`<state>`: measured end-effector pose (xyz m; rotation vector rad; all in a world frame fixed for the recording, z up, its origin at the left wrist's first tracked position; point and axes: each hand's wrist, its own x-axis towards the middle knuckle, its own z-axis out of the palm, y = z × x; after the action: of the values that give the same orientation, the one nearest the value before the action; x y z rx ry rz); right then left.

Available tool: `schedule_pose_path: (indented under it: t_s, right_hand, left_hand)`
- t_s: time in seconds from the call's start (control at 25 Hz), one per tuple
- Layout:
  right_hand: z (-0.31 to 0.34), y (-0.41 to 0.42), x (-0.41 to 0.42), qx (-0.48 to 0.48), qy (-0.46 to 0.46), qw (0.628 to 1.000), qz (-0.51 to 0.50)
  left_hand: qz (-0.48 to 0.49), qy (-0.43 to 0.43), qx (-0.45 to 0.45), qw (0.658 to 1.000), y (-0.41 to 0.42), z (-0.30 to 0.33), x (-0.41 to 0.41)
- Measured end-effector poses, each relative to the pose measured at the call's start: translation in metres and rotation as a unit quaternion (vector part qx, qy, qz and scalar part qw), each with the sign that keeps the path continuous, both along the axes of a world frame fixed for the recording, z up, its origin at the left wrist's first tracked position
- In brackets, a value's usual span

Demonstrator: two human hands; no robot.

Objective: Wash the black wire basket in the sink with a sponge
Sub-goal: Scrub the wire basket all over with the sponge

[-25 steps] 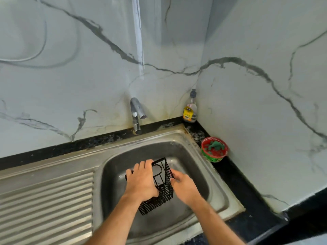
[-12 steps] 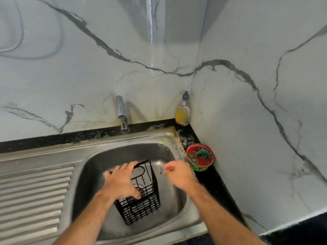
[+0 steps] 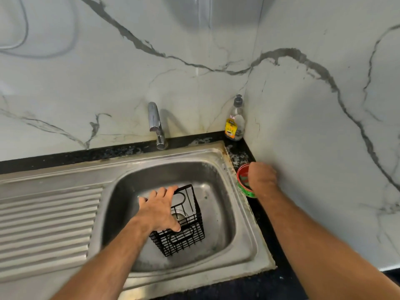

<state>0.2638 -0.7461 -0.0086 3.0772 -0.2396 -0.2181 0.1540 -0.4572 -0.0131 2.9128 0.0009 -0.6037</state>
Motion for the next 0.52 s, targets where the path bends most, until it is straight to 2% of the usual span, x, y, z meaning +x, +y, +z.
schedule_pose_path:
  t_s: [0.16, 0.32, 0.4, 0.52]
  right_hand:
    - [-0.001, -0.007, 0.000, 0.000, 0.001, 1.000, 0.013]
    - [-0.007, -0.009, 0.006, 0.136, 0.024, 0.990, 0.010]
    - [-0.015, -0.009, 0.008, 0.148, 0.063, 0.987, 0.002]
    - [-0.023, -0.010, 0.011, 0.174, 0.055, 0.983, -0.032]
  left_hand:
    - [-0.009, 0.007, 0.015, 1.000, 0.001, 0.000, 0.005]
    - [-0.011, 0.001, 0.012, 1.000, 0.002, -0.004, 0.004]
    - [-0.014, -0.001, 0.010, 1.000, 0.002, -0.004, 0.003]
    - [-0.012, -0.003, 0.006, 1.000, 0.002, -0.004, 0.003]
